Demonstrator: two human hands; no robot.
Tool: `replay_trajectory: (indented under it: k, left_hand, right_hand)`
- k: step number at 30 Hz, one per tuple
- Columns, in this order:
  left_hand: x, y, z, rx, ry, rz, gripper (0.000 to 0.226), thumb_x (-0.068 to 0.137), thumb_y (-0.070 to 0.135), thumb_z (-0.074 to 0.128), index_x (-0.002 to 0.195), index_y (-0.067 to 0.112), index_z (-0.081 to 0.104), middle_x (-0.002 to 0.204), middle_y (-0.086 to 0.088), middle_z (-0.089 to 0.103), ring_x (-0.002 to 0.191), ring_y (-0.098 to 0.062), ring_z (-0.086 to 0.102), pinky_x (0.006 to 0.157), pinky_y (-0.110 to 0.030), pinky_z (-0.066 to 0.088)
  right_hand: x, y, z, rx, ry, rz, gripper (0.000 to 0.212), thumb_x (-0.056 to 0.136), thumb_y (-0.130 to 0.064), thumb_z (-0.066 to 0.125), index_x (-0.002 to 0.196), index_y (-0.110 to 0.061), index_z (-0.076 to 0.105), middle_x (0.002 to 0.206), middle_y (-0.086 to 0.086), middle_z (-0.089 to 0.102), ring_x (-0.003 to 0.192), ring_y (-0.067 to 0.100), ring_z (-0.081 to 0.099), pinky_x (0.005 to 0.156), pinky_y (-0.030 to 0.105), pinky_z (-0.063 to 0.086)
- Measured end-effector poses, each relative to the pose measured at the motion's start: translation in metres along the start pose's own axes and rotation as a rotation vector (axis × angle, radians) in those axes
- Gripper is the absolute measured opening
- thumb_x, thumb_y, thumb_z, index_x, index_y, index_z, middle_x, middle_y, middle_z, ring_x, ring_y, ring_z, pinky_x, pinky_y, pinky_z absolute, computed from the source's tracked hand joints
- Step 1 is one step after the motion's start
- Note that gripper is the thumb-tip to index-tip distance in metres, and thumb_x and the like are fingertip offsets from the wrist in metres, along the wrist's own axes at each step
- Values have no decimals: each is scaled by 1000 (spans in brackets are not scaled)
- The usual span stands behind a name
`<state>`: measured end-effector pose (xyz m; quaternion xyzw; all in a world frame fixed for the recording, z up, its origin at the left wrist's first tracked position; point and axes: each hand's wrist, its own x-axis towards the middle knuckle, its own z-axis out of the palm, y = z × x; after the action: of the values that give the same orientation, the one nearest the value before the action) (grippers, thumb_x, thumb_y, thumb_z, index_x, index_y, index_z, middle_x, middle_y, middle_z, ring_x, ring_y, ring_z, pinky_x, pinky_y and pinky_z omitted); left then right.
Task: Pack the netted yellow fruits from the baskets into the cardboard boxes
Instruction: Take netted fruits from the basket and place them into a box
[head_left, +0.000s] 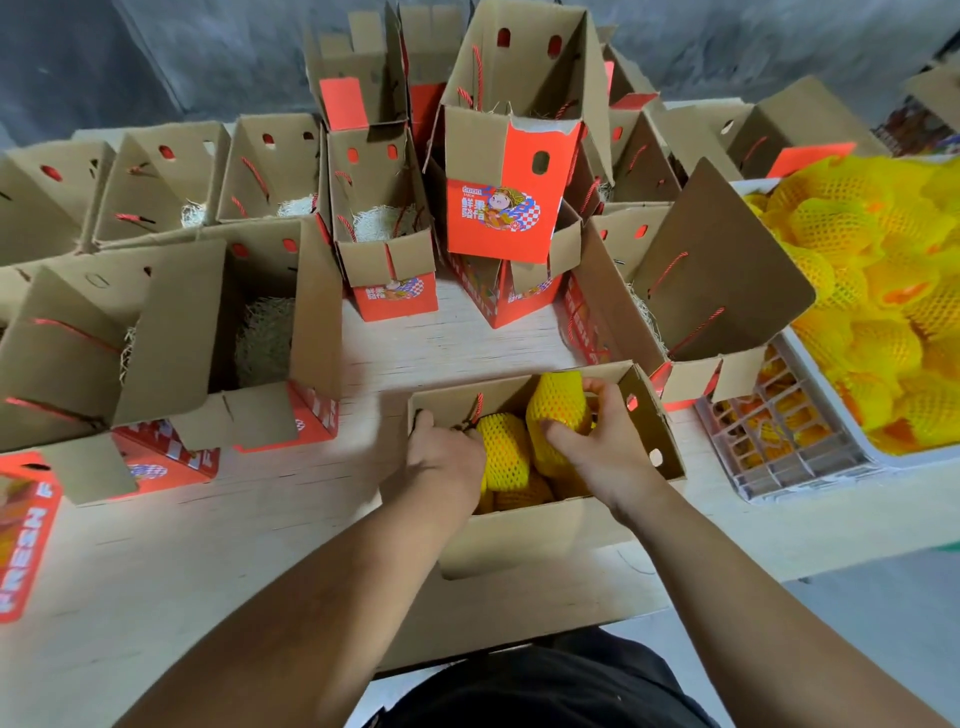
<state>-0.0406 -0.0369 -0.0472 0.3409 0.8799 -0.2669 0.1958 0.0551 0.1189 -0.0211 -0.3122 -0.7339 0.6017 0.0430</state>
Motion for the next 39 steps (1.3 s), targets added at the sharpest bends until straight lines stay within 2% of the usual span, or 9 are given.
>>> replay_trajectory:
  k: [5, 9, 12, 15, 19, 22, 29, 35, 39]
  left_hand:
    - [2, -5, -1, -85, 231, -22, 71, 88, 24, 66, 150, 21, 32, 140, -8, 52, 128, -31, 51, 104, -42, 31]
    - [1, -6, 5, 5, 283, 25, 55, 99, 16, 45, 151, 22, 29, 142, -5, 39, 132, -29, 37, 109, -43, 24]
    - [-2, -2, 5, 25, 323, -10, 64, 95, 12, 46, 152, 27, 21, 138, -5, 23, 129, -28, 25, 106, -45, 20]
    - [-7, -6, 0, -151, 412, -93, 70, 86, 11, 60, 144, 29, 27, 131, -6, 30, 122, -29, 32, 98, -42, 27]
    - [-12, -30, -1, -310, 370, -8, 64, 83, 36, 76, 139, 33, 45, 133, 3, 52, 126, -28, 42, 102, -42, 28]
    - [-13, -54, -2, -502, 427, 63, 45, 94, 21, 59, 135, 39, 55, 125, 14, 67, 122, -21, 53, 94, -37, 29]
    - [-17, -43, 16, -818, 573, 38, 28, 102, 21, 55, 122, 38, 65, 119, 19, 62, 116, -13, 43, 91, -22, 18]
    - [-14, -44, 5, -397, 360, 69, 21, 94, 22, 55, 109, 36, 60, 113, 14, 60, 114, -20, 34, 88, -38, 17]
    - [-13, -45, 2, -219, 159, 144, 51, 75, 42, 67, 123, 35, 51, 116, 9, 62, 121, -23, 31, 97, -43, 11]
  right_hand:
    - [-2, -1, -3, -67, -19, -57, 56, 86, -23, 79, 129, -30, 45, 109, -6, 66, 100, 8, 64, 86, 30, 54]
    - [-2, -2, 0, -128, -40, -95, 56, 84, -19, 79, 128, -27, 44, 106, -4, 65, 97, 11, 64, 85, 32, 55]
    - [-1, -1, 1, -229, -88, -119, 58, 82, -20, 80, 125, -32, 42, 104, -6, 63, 96, 11, 63, 82, 30, 54]
    - [-1, 2, 1, -333, -196, -217, 63, 77, -19, 80, 125, -35, 43, 115, -9, 54, 104, 8, 57, 85, 22, 47]
    - [2, 5, 12, -515, -478, -309, 70, 73, -17, 78, 132, -39, 46, 123, -12, 25, 121, 3, 36, 98, 3, 29]
    - [12, -9, 23, -619, -646, -211, 68, 78, -22, 84, 135, -37, 50, 126, -5, 34, 120, 13, 42, 98, 16, 38]
    - [25, -30, 42, -874, -775, -115, 64, 75, -45, 87, 125, -33, 48, 127, -4, 55, 112, 20, 54, 94, 31, 48]
    - [26, -33, 36, -851, -805, -171, 59, 77, -30, 84, 125, -35, 50, 130, -5, 46, 112, 20, 50, 90, 30, 45]
    - [23, -24, 27, -716, -739, -127, 58, 73, -27, 79, 120, -42, 49, 118, -12, 43, 101, 6, 51, 72, 17, 44]
